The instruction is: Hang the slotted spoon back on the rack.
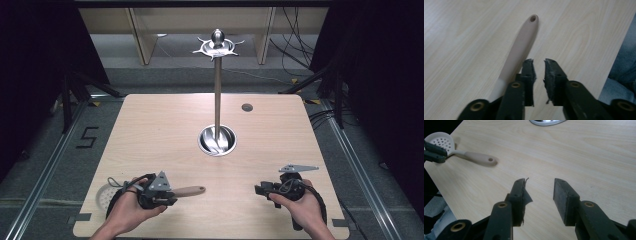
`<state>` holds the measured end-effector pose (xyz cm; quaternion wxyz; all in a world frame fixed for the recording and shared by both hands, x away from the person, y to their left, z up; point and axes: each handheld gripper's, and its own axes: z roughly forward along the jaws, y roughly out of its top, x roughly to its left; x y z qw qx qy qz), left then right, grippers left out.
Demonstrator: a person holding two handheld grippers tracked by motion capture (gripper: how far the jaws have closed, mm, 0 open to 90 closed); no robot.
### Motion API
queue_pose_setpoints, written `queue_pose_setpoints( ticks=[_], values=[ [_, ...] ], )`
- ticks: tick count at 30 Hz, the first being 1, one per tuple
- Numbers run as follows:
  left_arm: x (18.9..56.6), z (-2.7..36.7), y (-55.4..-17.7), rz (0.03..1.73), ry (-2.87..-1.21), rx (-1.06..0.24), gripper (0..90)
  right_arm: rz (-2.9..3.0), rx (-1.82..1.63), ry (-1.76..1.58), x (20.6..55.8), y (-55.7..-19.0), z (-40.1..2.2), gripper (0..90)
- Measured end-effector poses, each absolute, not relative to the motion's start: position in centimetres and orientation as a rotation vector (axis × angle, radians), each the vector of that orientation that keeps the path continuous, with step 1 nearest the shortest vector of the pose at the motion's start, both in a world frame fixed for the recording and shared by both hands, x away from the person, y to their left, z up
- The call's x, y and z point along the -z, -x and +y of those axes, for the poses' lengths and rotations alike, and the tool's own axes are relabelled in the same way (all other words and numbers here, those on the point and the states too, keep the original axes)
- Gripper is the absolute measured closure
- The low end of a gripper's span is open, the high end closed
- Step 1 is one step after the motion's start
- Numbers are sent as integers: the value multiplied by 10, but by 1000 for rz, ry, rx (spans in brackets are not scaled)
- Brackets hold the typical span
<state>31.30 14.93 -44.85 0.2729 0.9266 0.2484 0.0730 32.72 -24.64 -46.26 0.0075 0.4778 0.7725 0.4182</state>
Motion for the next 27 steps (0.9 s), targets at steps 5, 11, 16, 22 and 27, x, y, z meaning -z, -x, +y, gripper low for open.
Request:
queue_pose_setpoints(
  ticks=[5,11,16,22,27],
  values=[
    [455,126,-327,656,-2626,-108,888,2398,-1315,-1507,462,-326,-251,621],
    [463,111,-344,692,-2695,-81,891,2391,-1296,-1513,461,-325,-254,618],
    [467,106,-346,685,-2726,-58,891,2397,-1302,-1512,462,-325,-252,615],
    [472,104,-347,688,-2791,-88,892,2407,-1309,-1504,463,-325,-251,604],
    [475,104,-352,717,-2792,-115,892,2410,-1301,-1507,463,-324,-251,600]
  ],
)
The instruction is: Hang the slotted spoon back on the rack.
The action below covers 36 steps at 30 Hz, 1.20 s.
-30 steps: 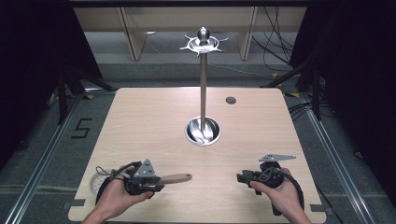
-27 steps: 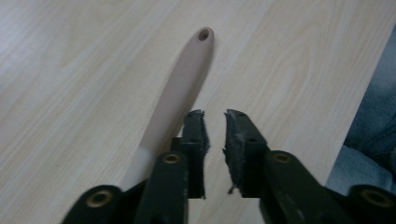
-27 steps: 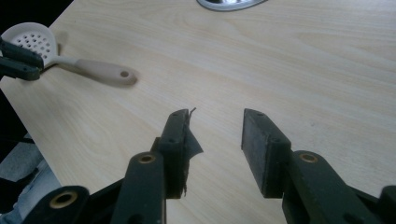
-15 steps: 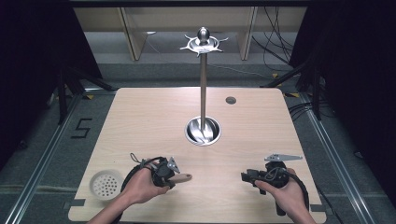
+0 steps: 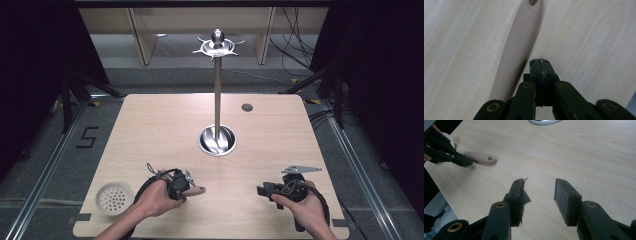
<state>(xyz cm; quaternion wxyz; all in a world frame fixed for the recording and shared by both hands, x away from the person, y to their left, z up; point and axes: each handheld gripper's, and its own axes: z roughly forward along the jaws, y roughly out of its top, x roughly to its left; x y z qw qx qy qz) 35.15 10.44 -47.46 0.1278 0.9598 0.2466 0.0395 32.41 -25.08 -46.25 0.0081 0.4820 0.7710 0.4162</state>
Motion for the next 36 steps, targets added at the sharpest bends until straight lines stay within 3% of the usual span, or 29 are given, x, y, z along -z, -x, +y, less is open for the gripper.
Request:
queue_pose_setpoints(
  ticks=[13,16,21,27,36],
  values=[
    [474,104,-373,771,-2784,-218,886,2410,-1300,-1505,463,-324,-251,593],
    [471,104,-372,772,-2776,-199,836,2411,-1300,-1503,462,-324,-251,591],
    [453,103,-374,714,-2767,-259,616,2412,-1282,-1505,462,-324,-250,583],
    [450,97,-384,645,-2841,-269,549,2411,-1303,-1506,462,-323,-249,572],
    [458,96,-395,672,-2896,-203,549,2414,-1311,-1504,463,-324,-249,565]
  ],
)
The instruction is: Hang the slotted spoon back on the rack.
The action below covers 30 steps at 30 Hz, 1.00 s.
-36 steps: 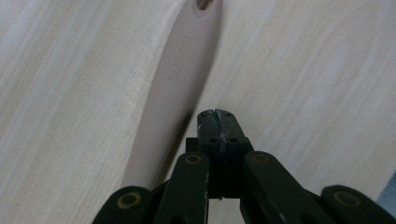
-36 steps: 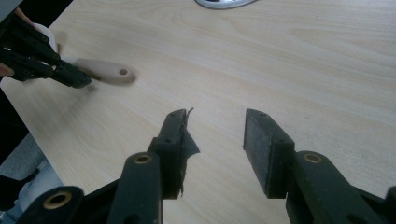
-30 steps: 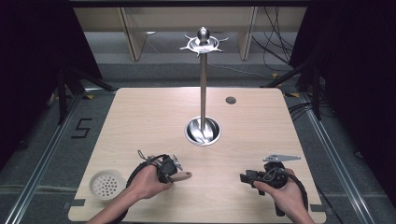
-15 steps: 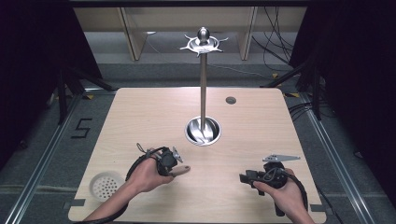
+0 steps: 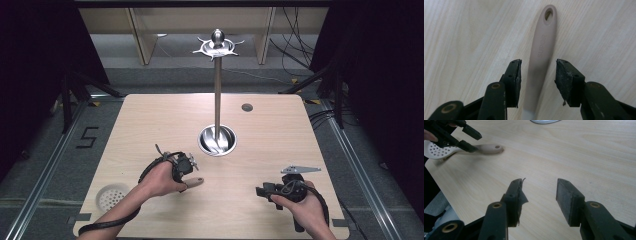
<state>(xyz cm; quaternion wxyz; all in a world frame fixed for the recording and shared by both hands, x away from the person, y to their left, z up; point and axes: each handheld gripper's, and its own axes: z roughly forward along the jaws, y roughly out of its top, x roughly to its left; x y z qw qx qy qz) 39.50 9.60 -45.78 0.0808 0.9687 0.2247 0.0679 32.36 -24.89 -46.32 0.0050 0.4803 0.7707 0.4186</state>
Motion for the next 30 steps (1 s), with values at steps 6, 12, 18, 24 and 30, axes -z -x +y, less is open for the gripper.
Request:
queue_pose_setpoints(
  ticks=[6,12,18,24,30],
  values=[
    [467,96,-403,669,-2928,-141,548,2415,-1295,-1501,463,-323,-248,560],
    [474,94,-408,668,-2930,-84,544,2408,-1295,-1507,463,-323,-248,557],
    [478,93,-409,663,-2936,-61,551,2413,-1291,-1508,462,-323,-248,554],
    [478,92,-410,645,-2950,-41,583,2420,-1301,-1540,462,-322,-247,550],
    [478,89,-409,618,-2960,-43,657,2424,-1286,-1508,463,-323,-247,547]
  ],
)
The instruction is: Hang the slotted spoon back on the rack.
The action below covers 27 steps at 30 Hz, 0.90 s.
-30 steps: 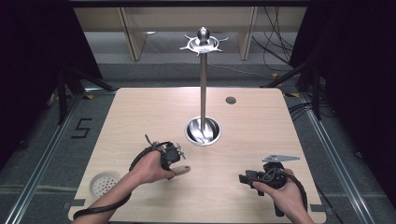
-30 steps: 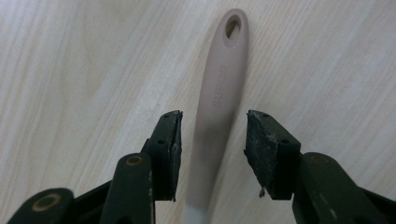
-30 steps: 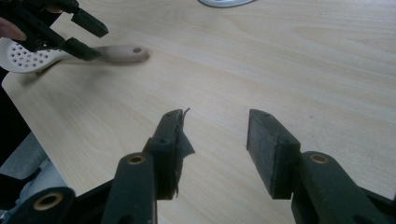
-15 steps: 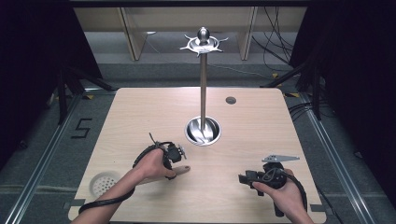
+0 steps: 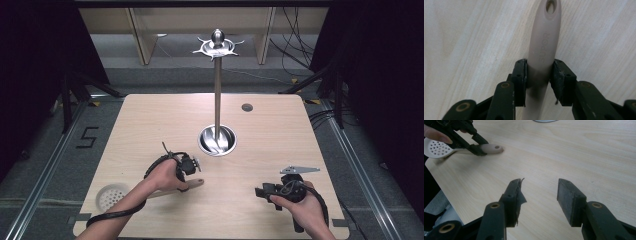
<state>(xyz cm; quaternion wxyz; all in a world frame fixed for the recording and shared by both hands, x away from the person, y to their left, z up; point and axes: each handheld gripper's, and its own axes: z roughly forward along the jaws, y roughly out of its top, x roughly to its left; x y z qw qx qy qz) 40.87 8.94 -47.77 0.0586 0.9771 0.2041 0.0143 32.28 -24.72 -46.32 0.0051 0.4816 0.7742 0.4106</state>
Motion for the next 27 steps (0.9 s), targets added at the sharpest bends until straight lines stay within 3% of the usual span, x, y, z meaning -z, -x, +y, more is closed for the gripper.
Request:
queue_pose_setpoints(
  ticks=[5,15,27],
  values=[
    [477,87,-402,518,-2990,-116,680,2424,-1283,-1506,463,-322,-247,545],
    [467,101,-398,537,-2902,-178,683,2420,-1283,-1504,463,-323,-247,540],
    [423,145,-386,643,-2616,-242,684,2404,-1295,-1519,462,-324,-248,536]
  ],
)
